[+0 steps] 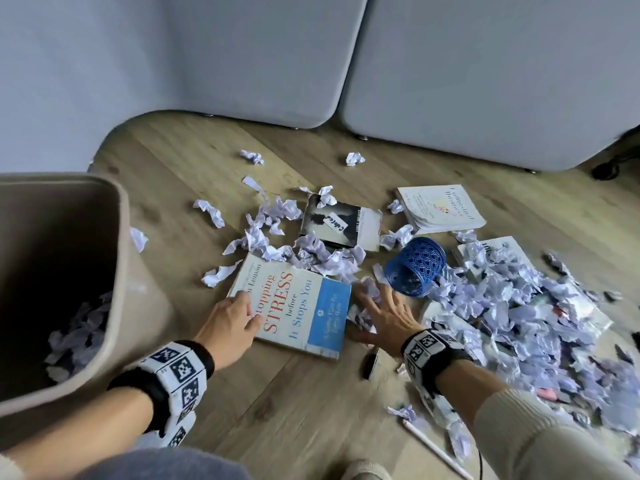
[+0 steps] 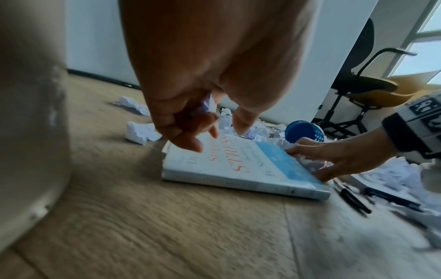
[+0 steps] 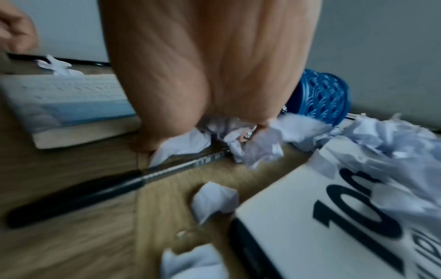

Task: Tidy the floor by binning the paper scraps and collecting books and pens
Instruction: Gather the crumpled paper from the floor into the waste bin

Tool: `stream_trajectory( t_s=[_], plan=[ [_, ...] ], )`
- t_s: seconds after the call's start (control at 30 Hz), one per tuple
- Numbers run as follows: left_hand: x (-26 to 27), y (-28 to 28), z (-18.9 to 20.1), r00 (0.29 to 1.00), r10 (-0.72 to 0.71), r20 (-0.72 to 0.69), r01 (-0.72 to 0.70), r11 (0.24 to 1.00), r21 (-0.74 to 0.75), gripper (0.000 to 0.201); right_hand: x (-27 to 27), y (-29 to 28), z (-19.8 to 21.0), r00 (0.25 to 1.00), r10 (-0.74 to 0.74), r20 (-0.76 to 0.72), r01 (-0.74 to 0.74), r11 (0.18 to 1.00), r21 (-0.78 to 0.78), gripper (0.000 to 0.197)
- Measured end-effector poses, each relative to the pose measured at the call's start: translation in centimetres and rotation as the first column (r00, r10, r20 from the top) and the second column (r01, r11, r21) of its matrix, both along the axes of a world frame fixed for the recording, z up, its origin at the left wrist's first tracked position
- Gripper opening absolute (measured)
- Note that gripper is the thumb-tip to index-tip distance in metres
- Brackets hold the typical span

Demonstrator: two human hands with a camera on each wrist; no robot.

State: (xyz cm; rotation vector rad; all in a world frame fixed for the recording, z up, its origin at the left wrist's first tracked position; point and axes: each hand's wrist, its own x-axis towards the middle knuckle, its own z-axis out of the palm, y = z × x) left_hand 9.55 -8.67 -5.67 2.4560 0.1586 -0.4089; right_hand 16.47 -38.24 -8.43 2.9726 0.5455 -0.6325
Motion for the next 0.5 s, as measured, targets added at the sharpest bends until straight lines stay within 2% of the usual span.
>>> stream_trajectory(
  t_s=[0.07,0.17,0.23,0.3,0.37,0.43,0.5],
  plan=[
    [0.1,-0.3,1.6,0.998,0.059,-0.002,-0.059,0.997,0.058,0.021,1.3,-0.7,0.6,0.991,0.126,0.041,-0.13,0.985,0.115,0.076],
    [0.7,0.2,1.7,0.993,0.107,0.045,-0.111,0.989,0.094,0.023,0.9,-1.5,0.8,0.999,0.03,-0.029,-0.027,0.992,0.121,0.041],
    [1.5,0.1,1.4,0.987,0.155,0.038,-0.159,0.978,0.135,0.025,1.1,-2.2,1.5,0.999,-0.036,-0.036,0.042,0.983,0.178,0.028],
    [2.5,-0.1,1.3,0.983,0.183,0.005,-0.181,0.966,0.183,0.027,2.4,-1.9,2.5,0.998,-0.056,-0.031,0.062,0.965,0.254,0.024],
    [4.2,0.1,1.1,0.982,0.19,-0.023,-0.182,0.964,0.193,0.034,4.5,-0.5,3.3,1.0,-0.014,0.01,0.01,0.96,0.279,0.026],
    [6.4,0.1,1.3,0.968,0.244,0.064,-0.252,0.937,0.24,0.046,6.9,1.0,3.7,0.996,0.065,0.053,-0.077,0.959,0.272,0.029],
    [8.2,-0.3,1.6,0.903,0.376,0.208,-0.422,0.867,0.266,0.061,8.6,2.8,4.2,0.987,0.131,0.093,-0.149,0.961,0.231,0.038]
  ],
)
